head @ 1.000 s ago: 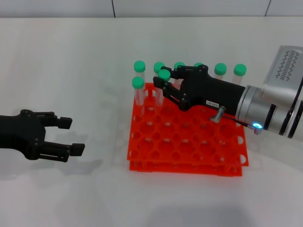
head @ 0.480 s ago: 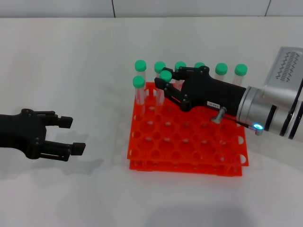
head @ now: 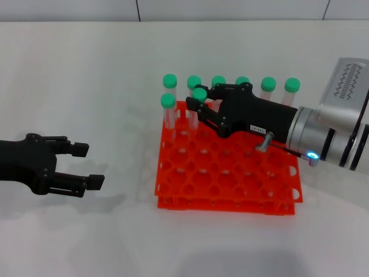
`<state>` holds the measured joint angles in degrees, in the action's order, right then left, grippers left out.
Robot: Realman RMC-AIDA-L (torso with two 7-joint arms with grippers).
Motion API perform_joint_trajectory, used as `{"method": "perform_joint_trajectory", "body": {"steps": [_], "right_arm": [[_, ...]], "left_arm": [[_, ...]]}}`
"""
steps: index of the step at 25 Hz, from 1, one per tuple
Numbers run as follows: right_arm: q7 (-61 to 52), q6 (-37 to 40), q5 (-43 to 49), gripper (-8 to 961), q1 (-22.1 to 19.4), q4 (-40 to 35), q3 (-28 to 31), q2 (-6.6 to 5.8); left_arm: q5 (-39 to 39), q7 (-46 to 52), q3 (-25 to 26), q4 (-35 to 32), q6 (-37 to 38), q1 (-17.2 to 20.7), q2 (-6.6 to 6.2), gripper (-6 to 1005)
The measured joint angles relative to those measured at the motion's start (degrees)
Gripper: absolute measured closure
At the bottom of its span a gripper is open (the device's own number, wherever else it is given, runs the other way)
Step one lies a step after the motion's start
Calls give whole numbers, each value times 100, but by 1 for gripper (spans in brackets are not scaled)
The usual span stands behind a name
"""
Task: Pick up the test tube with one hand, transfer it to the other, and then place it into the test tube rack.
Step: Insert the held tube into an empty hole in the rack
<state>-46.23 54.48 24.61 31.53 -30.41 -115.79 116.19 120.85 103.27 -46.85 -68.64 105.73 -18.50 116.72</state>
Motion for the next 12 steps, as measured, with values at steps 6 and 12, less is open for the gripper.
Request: {"method": "perform_joint_trajectory", "body": {"steps": [6,12], "right_arm": [[-22,5,9,687,8,-17,-6,0],[-51,12,18,689,17,-51,-5,0]], "left_arm": [[8,-1,0,0,0,-5,0,111],[-1,-15,0,0,0,2,0,111]]}}
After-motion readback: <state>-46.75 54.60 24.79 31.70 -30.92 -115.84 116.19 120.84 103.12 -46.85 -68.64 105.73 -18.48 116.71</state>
